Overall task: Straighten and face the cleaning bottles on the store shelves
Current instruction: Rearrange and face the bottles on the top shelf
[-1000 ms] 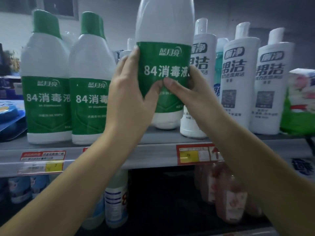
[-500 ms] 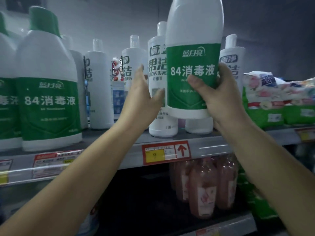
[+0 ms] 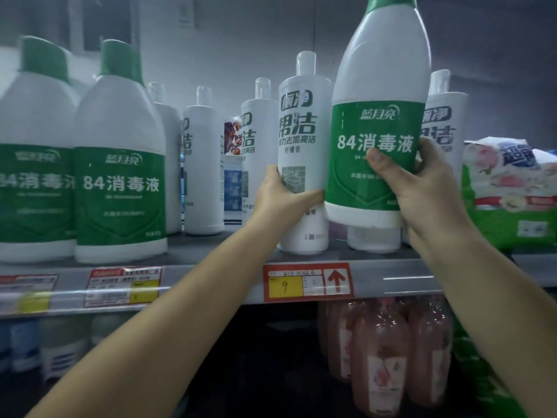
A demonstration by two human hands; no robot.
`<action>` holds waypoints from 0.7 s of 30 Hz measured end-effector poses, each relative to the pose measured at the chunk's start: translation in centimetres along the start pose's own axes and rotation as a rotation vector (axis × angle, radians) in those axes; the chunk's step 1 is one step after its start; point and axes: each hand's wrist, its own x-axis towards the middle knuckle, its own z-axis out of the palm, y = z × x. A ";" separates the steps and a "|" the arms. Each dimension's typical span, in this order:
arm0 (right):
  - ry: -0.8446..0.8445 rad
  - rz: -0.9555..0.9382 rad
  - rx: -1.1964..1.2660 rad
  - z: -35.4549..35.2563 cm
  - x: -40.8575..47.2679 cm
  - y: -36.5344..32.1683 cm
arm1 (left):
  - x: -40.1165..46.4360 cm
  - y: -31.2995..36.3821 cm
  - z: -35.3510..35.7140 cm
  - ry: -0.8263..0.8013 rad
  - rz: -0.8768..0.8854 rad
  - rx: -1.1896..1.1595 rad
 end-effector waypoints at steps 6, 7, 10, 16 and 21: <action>-0.077 -0.008 -0.018 0.3 -0.2 1.1 | -0.2 -0.5 -2.3 0.110 -0.018 0.019; -0.096 -0.010 -0.024 0.5 -0.2 1.3 | -0.2 -0.7 -3.0 0.126 -0.021 0.024; -0.120 0.003 0.000 1.2 -0.1 2.1 | -0.2 -1.1 -4.7 0.199 -0.009 0.090; -0.161 0.007 0.044 2.8 -0.3 3.2 | 1.0 -1.9 -7.4 0.376 -0.057 0.186; -0.178 -0.005 0.066 3.6 -0.5 3.7 | 1.5 -1.9 -7.9 0.394 -0.080 0.212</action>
